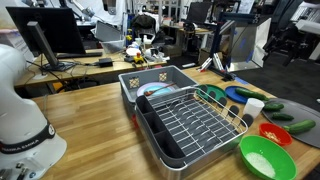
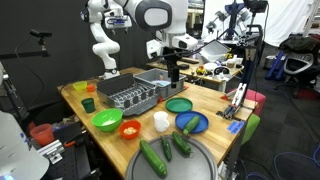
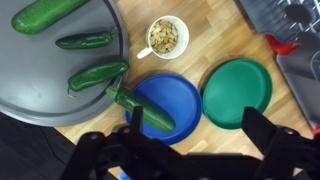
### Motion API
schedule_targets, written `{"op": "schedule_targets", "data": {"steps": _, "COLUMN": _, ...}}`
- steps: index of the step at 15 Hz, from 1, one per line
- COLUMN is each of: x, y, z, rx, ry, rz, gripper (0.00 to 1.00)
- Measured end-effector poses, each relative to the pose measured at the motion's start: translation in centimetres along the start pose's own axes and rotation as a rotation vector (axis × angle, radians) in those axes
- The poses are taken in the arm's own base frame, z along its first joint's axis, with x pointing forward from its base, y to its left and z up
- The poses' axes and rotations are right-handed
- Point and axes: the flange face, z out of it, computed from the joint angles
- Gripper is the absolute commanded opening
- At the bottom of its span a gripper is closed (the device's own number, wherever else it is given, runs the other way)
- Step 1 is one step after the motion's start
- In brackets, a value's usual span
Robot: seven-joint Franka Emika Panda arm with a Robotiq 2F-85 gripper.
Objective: Move the pepper from the blue plate to the gray one
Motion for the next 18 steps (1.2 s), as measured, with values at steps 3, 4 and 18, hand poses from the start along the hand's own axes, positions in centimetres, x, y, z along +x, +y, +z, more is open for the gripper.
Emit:
{"op": "schedule_targets", "data": {"steps": 3, "x": 3.5, "y": 0.9, "z": 3.3, "rx": -0.019, "ry": 0.005, "rz": 0.172, "gripper": 1.00}}
{"op": "schedule_targets", "data": {"steps": 4, "x": 4.4, "y": 1.0, "z": 4.1, "rx": -0.020, "ry": 0.004, "rz": 0.229, "gripper": 1.00}}
{"op": "schedule_targets", "data": {"steps": 18, "x": 6.4, "y": 1.3, "z": 6.0, "rx": -0.015, "ry": -0.016, "rz": 0.441, "gripper": 1.00}}
